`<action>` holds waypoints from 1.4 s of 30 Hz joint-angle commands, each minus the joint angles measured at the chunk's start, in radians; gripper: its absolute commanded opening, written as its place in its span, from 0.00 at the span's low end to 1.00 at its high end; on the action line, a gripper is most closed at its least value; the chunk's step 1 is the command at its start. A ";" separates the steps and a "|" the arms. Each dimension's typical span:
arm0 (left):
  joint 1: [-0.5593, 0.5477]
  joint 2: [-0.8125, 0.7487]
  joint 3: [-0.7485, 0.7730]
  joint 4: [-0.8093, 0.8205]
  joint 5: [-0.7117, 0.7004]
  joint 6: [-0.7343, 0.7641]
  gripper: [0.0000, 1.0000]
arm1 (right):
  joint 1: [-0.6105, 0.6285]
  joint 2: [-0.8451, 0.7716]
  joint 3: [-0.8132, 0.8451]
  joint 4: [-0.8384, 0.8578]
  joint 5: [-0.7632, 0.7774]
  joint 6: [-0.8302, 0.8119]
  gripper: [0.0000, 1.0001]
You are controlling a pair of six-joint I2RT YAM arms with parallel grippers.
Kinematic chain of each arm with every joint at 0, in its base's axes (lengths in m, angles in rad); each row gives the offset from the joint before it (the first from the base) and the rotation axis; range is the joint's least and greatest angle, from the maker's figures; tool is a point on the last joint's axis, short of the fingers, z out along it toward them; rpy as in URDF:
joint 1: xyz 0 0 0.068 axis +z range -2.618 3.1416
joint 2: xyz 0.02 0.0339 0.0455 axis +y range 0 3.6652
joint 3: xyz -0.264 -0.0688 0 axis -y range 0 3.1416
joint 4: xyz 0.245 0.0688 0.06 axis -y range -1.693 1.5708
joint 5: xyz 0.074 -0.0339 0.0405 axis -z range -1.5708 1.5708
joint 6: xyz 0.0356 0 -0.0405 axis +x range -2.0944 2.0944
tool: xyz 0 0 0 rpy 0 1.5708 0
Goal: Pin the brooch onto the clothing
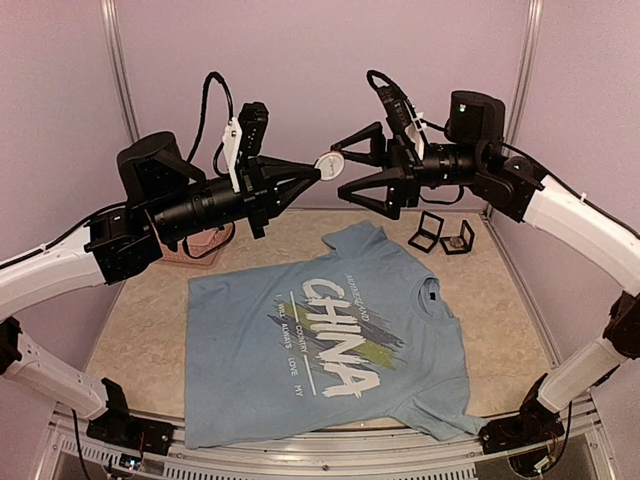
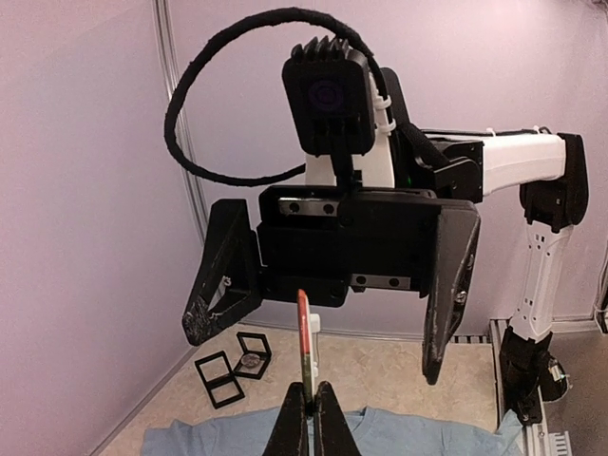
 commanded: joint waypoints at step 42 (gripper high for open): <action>-0.039 -0.035 -0.032 0.023 0.011 0.097 0.00 | 0.015 0.039 0.061 0.022 -0.055 0.070 0.60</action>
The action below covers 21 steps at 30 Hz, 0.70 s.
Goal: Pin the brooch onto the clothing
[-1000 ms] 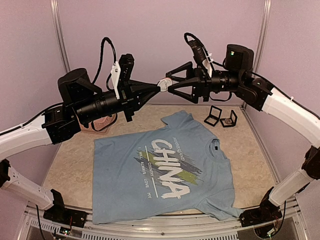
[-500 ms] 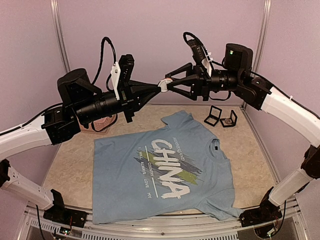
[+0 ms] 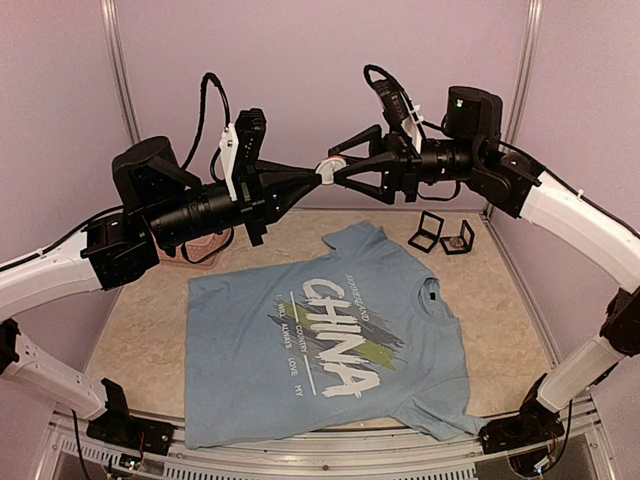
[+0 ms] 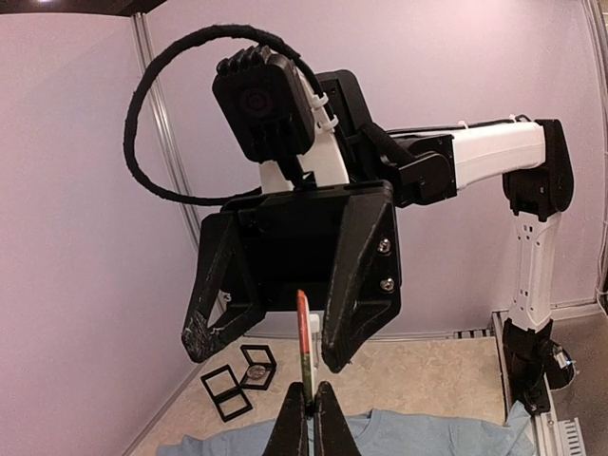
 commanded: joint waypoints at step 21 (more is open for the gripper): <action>-0.015 0.001 0.009 -0.027 0.066 0.042 0.00 | 0.012 0.033 0.054 -0.018 -0.021 0.005 0.31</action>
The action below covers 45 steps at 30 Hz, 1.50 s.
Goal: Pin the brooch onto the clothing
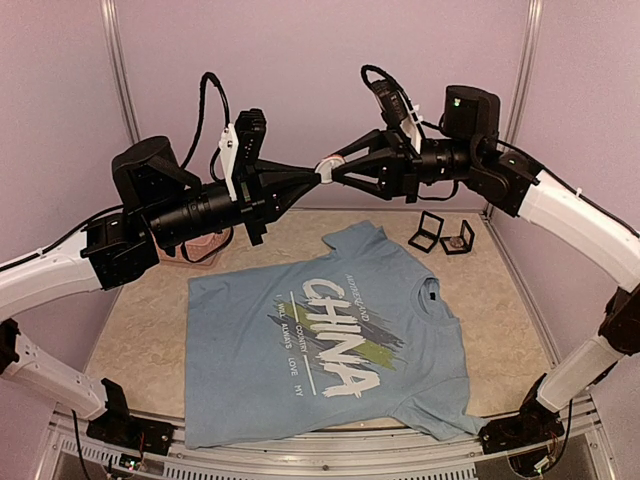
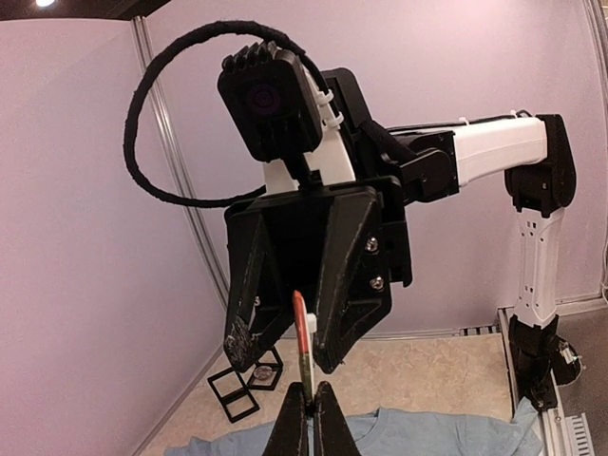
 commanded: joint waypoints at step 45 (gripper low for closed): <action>-0.023 -0.015 -0.011 -0.028 -0.038 0.037 0.00 | 0.014 -0.047 0.006 -0.024 0.055 -0.062 0.19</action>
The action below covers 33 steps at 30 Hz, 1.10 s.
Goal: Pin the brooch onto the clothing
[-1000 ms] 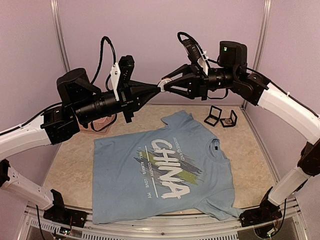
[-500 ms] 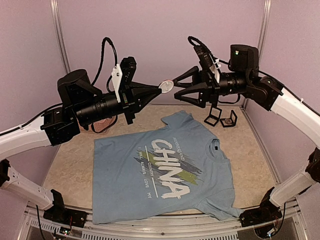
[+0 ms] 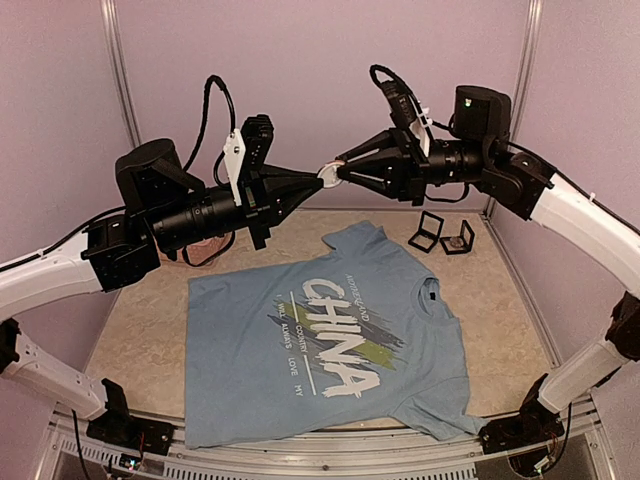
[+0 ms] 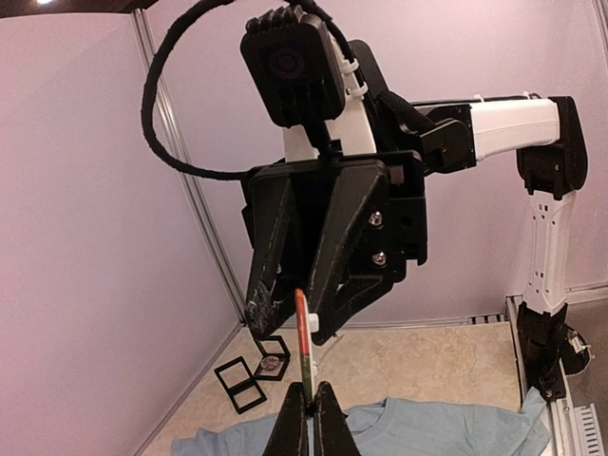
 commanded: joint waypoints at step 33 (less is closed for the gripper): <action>0.324 0.303 -0.500 -0.349 -0.600 -0.804 0.72 | -0.215 -0.004 -0.821 0.239 0.533 0.464 0.00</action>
